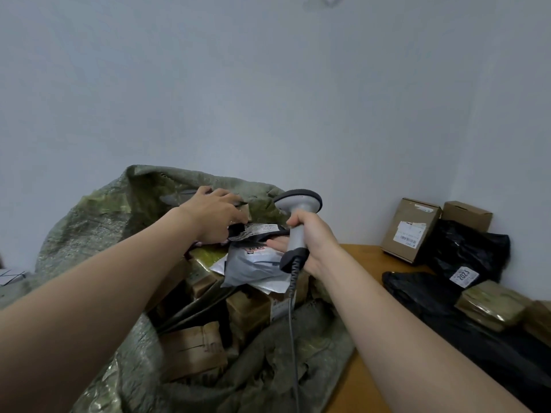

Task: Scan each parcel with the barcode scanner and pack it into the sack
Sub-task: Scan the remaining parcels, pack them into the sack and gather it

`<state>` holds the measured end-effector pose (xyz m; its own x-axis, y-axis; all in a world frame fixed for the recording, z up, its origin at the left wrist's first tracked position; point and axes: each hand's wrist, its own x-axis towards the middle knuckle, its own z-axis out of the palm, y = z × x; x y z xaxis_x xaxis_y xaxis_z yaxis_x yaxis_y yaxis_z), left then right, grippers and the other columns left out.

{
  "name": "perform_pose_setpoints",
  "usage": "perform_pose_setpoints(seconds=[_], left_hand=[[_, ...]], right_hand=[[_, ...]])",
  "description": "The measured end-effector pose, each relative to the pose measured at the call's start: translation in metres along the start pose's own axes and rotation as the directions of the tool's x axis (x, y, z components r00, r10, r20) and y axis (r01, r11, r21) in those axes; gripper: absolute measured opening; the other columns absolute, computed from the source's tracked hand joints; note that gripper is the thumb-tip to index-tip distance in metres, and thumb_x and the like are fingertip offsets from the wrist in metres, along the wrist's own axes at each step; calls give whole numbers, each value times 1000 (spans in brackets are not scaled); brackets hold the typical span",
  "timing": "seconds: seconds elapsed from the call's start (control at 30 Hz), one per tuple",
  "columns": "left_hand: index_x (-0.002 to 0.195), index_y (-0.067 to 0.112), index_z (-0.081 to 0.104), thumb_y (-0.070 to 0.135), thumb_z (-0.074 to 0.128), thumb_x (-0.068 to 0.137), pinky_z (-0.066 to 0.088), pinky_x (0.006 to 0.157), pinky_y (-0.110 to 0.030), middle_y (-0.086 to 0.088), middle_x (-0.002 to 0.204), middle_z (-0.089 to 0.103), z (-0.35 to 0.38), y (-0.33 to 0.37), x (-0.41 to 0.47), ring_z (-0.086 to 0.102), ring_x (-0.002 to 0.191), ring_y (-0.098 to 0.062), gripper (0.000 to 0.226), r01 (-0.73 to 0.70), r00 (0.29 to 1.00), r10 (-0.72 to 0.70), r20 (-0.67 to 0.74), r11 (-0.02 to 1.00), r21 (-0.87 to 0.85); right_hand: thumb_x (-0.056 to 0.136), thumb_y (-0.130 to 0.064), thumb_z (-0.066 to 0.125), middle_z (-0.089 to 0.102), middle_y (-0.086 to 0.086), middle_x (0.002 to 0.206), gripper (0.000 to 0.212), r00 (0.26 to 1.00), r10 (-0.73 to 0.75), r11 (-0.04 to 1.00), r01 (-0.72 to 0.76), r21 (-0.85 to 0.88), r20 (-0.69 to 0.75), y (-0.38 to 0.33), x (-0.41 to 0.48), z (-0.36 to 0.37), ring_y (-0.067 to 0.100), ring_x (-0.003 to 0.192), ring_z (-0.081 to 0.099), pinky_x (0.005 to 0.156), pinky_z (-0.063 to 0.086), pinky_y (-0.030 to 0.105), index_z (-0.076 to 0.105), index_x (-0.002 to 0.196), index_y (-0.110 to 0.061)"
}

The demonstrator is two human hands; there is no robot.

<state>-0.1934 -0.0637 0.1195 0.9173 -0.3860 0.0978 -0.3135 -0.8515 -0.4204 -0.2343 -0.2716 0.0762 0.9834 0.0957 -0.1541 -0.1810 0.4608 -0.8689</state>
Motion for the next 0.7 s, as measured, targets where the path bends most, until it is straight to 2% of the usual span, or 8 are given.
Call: perform_pose_setpoints(seconds=[0.1,0.2,0.27,0.33,0.43,0.53,0.63,0.7], left_hand=[[143,44,54,29,46,99,25,117,-51,2,155,45,-8,23,5,36,144,-25,47,31,998,-38,-55,993,-117],[130,38,63,49,40,104,36,105,-49,2,134,61,-17,60,10,50,130,-26,36,4,980,-53,-191,968,-251],[127,37,63,58,40,102,38,100,-47,3,128,63,-21,96,13,53,125,-26,40,-43,968,-31,-248,957,-287],[132,35,60,58,40,102,38,101,-47,2,132,61,-22,138,17,53,127,-26,43,-101,962,13,-273,944,-313],[139,35,53,57,40,102,38,105,-48,1,138,59,-22,201,26,50,130,-26,45,-176,962,93,-256,929,-325],[143,33,49,59,42,102,36,110,-47,0,141,58,-21,260,39,49,133,-27,49,-243,959,179,-220,918,-315],[147,31,45,60,43,102,35,110,-47,1,143,56,-18,312,57,48,136,-27,54,-297,949,239,-206,897,-326],[150,32,40,61,43,101,37,107,-47,1,143,55,-16,343,72,48,135,-28,57,-340,935,277,-223,880,-332]], right_hand=[[87,-4,50,66,34,113,14,1000,-28,999,27,-43,-7,-8,-22,-25,43,78,74,68,61,44,53,101,-6],[89,1,51,69,25,104,22,990,-130,991,128,-30,-52,-7,-39,-60,39,88,76,71,62,47,56,110,3],[91,2,52,67,18,110,26,973,-212,976,207,-69,-86,-2,-51,-89,34,93,77,63,62,42,58,116,6],[95,1,52,66,14,111,26,951,-277,958,261,-121,-140,4,-64,-123,29,88,77,58,59,39,57,119,10],[95,4,53,67,10,119,19,906,-351,932,312,-186,-236,12,-81,-181,30,87,75,58,56,38,64,109,-2],[94,0,58,71,0,115,23,832,-439,891,353,-285,-341,21,-94,-238,30,93,75,65,59,41,68,108,-16],[94,-7,63,71,4,106,22,704,-532,839,363,-406,-471,25,-106,-284,23,90,70,76,57,43,68,109,-23],[94,-7,65,67,6,98,18,625,-561,825,370,-427,-543,26,-113,-308,21,86,64,70,52,37,64,103,-22]])
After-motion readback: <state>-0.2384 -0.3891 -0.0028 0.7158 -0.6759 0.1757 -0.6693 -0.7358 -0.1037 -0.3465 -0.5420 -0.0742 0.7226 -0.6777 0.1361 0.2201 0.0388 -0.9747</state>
